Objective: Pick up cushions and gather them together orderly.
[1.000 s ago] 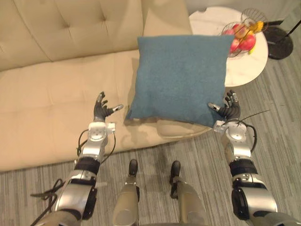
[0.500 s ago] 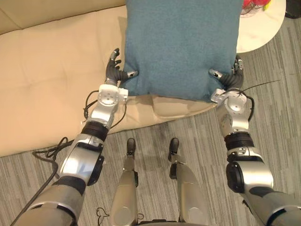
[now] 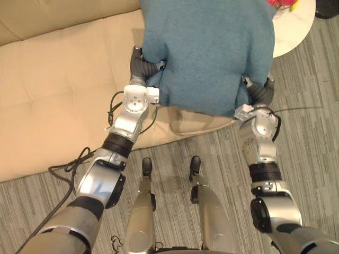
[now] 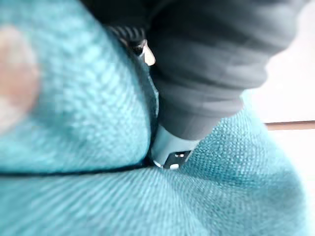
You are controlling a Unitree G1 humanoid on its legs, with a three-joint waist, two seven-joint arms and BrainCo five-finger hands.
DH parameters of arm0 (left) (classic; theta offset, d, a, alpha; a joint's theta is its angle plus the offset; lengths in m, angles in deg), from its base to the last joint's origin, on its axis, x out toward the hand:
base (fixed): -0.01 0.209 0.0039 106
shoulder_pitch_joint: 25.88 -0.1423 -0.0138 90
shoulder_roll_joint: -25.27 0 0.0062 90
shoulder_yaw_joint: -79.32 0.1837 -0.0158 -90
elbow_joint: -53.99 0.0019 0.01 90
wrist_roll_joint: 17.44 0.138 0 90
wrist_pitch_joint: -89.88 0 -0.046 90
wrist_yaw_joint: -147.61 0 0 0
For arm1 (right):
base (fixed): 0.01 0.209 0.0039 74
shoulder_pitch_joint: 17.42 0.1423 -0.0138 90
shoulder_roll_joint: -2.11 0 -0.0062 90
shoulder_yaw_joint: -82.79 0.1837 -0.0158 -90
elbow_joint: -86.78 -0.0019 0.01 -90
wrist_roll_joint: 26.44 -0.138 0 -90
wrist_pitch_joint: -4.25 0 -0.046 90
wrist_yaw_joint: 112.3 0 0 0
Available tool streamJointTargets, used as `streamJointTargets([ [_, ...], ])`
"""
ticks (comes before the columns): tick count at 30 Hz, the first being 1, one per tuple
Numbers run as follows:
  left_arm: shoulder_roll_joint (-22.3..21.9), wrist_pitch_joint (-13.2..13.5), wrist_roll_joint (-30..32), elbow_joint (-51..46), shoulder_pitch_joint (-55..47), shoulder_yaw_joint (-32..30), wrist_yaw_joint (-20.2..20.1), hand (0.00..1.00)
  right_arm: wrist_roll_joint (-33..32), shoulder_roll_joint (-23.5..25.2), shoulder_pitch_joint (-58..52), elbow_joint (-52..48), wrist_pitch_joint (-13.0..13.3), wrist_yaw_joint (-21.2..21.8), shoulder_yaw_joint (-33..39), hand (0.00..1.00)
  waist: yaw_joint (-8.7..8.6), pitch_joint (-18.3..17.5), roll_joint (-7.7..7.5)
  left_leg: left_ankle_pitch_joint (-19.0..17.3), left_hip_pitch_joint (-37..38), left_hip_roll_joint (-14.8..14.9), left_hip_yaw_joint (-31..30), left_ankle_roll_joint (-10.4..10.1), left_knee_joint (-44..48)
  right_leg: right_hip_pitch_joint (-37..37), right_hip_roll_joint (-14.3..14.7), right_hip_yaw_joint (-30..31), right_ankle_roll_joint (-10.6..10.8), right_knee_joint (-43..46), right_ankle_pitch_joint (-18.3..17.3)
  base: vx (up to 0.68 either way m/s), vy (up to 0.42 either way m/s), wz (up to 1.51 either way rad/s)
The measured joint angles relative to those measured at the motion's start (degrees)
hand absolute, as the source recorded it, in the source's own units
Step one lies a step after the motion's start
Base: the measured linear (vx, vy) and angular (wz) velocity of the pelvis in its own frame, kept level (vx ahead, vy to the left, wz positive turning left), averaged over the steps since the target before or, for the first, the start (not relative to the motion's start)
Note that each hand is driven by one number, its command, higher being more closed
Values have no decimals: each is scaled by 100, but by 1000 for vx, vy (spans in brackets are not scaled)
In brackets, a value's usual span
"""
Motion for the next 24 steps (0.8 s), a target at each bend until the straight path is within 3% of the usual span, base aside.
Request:
streamJointTargets([
  [8,-332,64,19,-1676,-2142,174,4,100,417,471,-1965,-1459,50,44,-63,100,-84,-115,108,-85,809,-34,-119,20,-215,811,-15,-175,52,10,-306,77,3,12],
  [13,-369,133,-131,-2298,-3495,234,-32,100,793,482,-2747,-1778,92,185,-344,100,-99,-633,194,-86,1144,-41,-195,21,-315,1231,-21,-315,79,-128,-406,106,4,13],
  [16,-416,206,-277,-2840,-4581,233,-215,100,1239,500,-3364,-2069,130,360,-493,100,-106,-1051,330,-99,1461,-44,-306,30,-484,1620,-27,-462,125,-286,-457,107,14,20],
  [24,-446,285,-335,-3471,-5873,178,-413,100,1695,520,-4124,-2310,176,493,-806,100,-60,-1686,355,-240,1822,-102,-439,112,-450,2180,-71,-602,180,-482,-508,15,25,12],
])
